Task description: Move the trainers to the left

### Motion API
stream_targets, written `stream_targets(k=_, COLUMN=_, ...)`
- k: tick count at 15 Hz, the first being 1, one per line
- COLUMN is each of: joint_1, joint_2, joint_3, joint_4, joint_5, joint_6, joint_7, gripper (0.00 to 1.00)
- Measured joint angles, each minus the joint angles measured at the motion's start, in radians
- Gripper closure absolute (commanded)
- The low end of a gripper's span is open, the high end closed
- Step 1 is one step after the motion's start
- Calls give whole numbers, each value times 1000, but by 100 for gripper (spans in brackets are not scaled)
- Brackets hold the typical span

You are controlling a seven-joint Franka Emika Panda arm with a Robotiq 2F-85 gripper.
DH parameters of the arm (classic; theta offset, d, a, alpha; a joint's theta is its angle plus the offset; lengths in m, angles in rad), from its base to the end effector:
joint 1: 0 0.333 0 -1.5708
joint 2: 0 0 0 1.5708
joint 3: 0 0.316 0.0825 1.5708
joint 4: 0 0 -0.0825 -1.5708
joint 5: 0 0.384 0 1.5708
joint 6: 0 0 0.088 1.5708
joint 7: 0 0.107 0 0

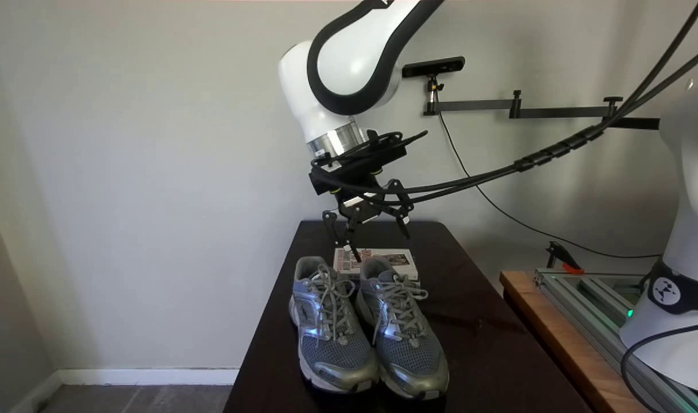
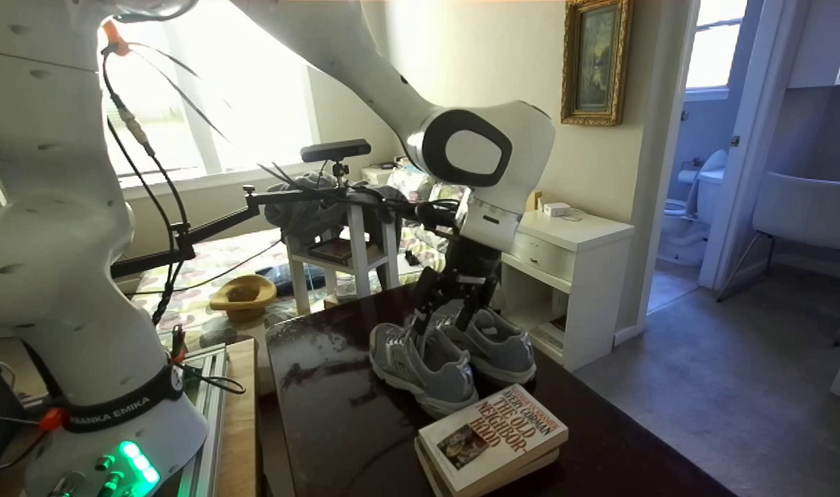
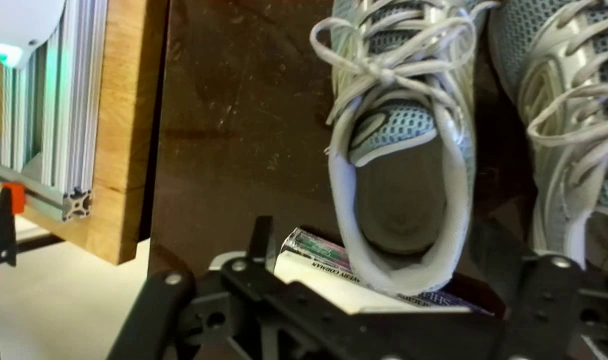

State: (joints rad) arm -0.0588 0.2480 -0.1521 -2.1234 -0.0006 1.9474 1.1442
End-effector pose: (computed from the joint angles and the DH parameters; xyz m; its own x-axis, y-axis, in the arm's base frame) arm 0.5090 -0.1090 0.2686 0.1823 -0.9739 -0.1348 -0.8949 -0.2212 0.3876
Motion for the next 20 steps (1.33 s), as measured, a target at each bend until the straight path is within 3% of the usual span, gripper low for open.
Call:
stream_targets(k=6, joint_1=1, joint_2=-71, joint_3=6, joint_4=-60, joint_5=-130, joint_6=11, joint_7=-224, gripper=0)
stream_targets(k=20, joint_1=-8, joint_2=-231, joint_3=18, joint_4=-197, joint_5=-118, joint_6=100, joint_7=-931, gripper=0)
